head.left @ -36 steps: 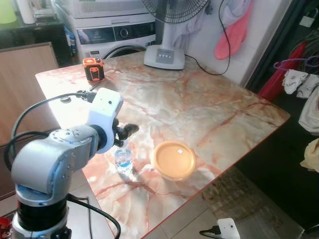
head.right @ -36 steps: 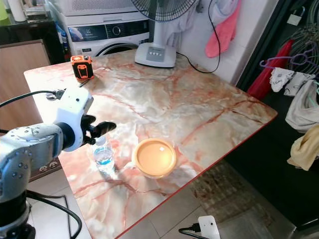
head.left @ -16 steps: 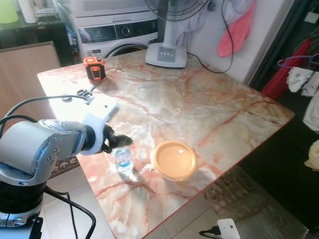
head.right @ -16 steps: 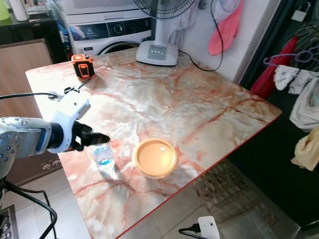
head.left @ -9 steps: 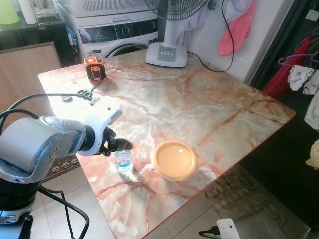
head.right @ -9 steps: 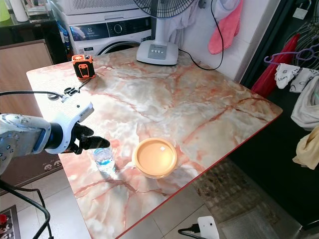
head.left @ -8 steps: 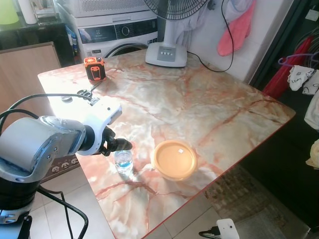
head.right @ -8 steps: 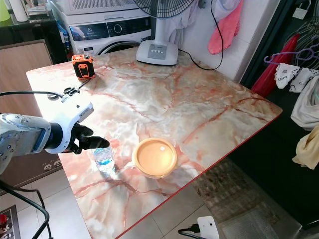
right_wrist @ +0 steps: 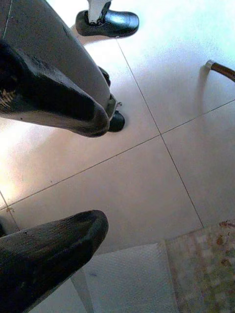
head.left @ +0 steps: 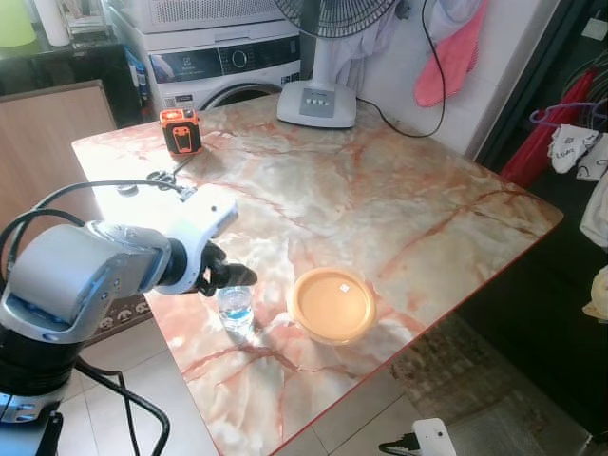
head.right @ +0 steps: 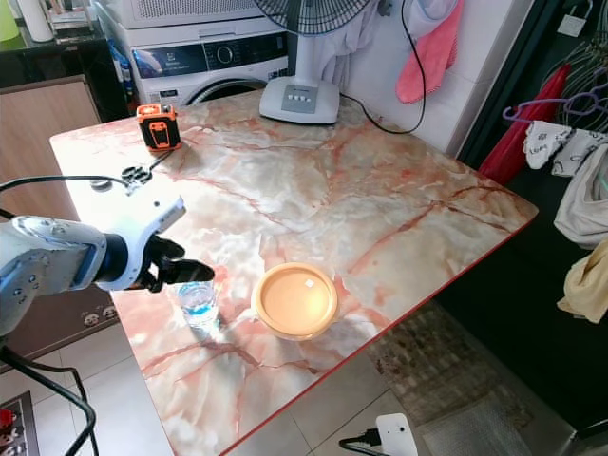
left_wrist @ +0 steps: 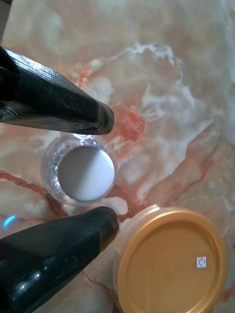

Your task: Restocking fridge

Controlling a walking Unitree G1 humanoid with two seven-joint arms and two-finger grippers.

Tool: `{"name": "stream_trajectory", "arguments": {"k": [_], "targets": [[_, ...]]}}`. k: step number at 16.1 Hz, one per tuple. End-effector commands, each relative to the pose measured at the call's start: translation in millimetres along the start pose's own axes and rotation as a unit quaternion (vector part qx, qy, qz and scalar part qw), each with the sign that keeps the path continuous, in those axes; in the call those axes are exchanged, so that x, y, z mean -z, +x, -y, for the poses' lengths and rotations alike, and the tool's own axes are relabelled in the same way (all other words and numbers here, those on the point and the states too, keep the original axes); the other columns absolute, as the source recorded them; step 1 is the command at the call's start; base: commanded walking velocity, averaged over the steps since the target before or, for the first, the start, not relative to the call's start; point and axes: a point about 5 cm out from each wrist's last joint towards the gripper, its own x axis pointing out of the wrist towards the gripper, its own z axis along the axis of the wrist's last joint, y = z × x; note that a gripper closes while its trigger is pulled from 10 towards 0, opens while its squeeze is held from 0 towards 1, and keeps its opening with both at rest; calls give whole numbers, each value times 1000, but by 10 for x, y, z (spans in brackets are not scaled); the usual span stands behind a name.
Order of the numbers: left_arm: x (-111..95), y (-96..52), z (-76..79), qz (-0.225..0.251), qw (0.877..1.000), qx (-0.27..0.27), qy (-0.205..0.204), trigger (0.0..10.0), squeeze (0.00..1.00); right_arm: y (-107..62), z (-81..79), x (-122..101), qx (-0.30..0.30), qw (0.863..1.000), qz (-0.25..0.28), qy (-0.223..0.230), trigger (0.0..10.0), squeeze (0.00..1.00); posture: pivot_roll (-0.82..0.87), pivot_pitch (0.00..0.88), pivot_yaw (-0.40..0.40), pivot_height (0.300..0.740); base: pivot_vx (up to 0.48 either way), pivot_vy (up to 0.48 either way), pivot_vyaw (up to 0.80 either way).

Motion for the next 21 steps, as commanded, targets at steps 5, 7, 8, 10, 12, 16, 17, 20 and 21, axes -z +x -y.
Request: {"name": "stream_trajectory", "arguments": {"k": [5, 7, 8, 10, 12, 16, 17, 20, 21], "targets": [[-23, 19, 31, 1, 1000, 9, 12, 7333, 0, -5, 27, 15, 3, 1000, -3, -3, 10000, 0, 52, 0, -81, 740, 0, 0, 0], [-22, 17, 27, -1, 1000, 8, 13, 4118, 0, -6, 28, 14, 3, 1000, -3, -3, 10000, 0, 55, 0, -81, 740, 0, 0, 0], [-21, 16, 25, -1, 1000, 7, 14, 4314, 0, -5, 27, 14, 3, 1000, -3, -3, 10000, 0, 54, 0, -79, 740, 0, 0, 0], [-2, 24, 18, -6, 1000, 5, 13, 4588, 0, -5, 24, 11, 2, 1000, -3, -2, 10000, 0, 54, 0, -79, 740, 0, 0, 0], [-1, 22, 5, -8, 1000, -1, 11, 4431, 0, -4, 21, 10, 2, 1000, -3, -2, 10000, 0, 55, 0, -79, 740, 0, 0, 0], [22, 21, -8, -15, 1000, -8, 11, 10000, 0, -4, 19, 13, 1, 1000, -3, -1, 10000, 0, 55, 0, -77, 740, 0, 0, 0], [30, 19, -7, -18, 1000, -9, 13, 10000, 0, -4, 18, 13, 1, 1000, -3, -1, 10000, 0, 57, 0, -77, 740, 0, 0, 0], [47, 19, -10, -24, 999, -11, 21, 10000, 0, -4, 16, 13, 1, 1000, -3, 0, 10000, 0, 56, 0, -76, 740, 0, 0, 0], [59, 22, -8, -27, 999, -11, 24, 10000, 0, -4, 17, 11, 1, 1000, -3, 0, 10000, 0, 56, 0, -76, 740, 0, 0, 0]]}}
